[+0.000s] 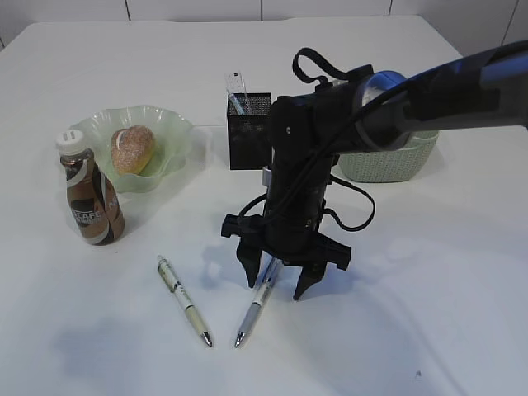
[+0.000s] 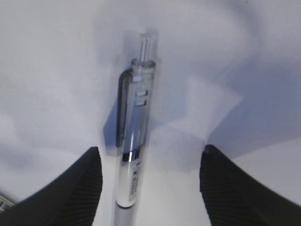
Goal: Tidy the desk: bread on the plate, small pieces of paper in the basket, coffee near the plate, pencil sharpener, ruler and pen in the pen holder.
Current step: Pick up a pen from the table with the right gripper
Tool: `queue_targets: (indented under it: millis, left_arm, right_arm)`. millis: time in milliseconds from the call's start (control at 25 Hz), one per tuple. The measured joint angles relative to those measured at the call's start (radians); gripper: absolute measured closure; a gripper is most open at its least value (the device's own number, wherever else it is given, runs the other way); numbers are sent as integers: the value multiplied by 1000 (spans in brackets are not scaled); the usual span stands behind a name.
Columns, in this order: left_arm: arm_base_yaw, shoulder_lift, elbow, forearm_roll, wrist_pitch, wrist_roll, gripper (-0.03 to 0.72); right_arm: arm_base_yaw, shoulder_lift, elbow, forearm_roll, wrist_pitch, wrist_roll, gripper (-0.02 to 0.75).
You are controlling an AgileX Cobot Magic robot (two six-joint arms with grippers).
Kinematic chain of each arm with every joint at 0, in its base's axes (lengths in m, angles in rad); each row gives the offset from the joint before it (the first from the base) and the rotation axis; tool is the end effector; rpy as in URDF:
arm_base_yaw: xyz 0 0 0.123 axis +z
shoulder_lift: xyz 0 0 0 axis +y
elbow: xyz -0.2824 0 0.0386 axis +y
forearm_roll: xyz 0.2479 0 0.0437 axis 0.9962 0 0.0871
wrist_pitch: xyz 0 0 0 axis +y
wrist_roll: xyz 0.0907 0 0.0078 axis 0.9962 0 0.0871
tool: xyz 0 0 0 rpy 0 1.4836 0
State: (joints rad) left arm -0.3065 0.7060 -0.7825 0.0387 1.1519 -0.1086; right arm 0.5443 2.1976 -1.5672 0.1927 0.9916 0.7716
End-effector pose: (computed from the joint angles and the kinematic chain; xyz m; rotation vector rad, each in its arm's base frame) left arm 0.1001 -0.0283 0.3221 0.2596 2.5483 -0.1080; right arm 0.3576 0.2335 0.1285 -0.5030 -3.0200 -0.2317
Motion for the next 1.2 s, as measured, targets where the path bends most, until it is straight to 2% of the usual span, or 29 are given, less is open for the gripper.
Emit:
queue_targets:
  millis: [1080,1160,1200]
  left_arm:
    - [0,0,0,0,0,0,341]
    - [0,0,0,0,0,0,341]
    - [0,0,0,0,0,0,341]
  right_arm:
    - [0,9,0,0,0,0,228]
    - [0,11,0,0,1,0,239]
    - [0,11,0,0,1,0,276]
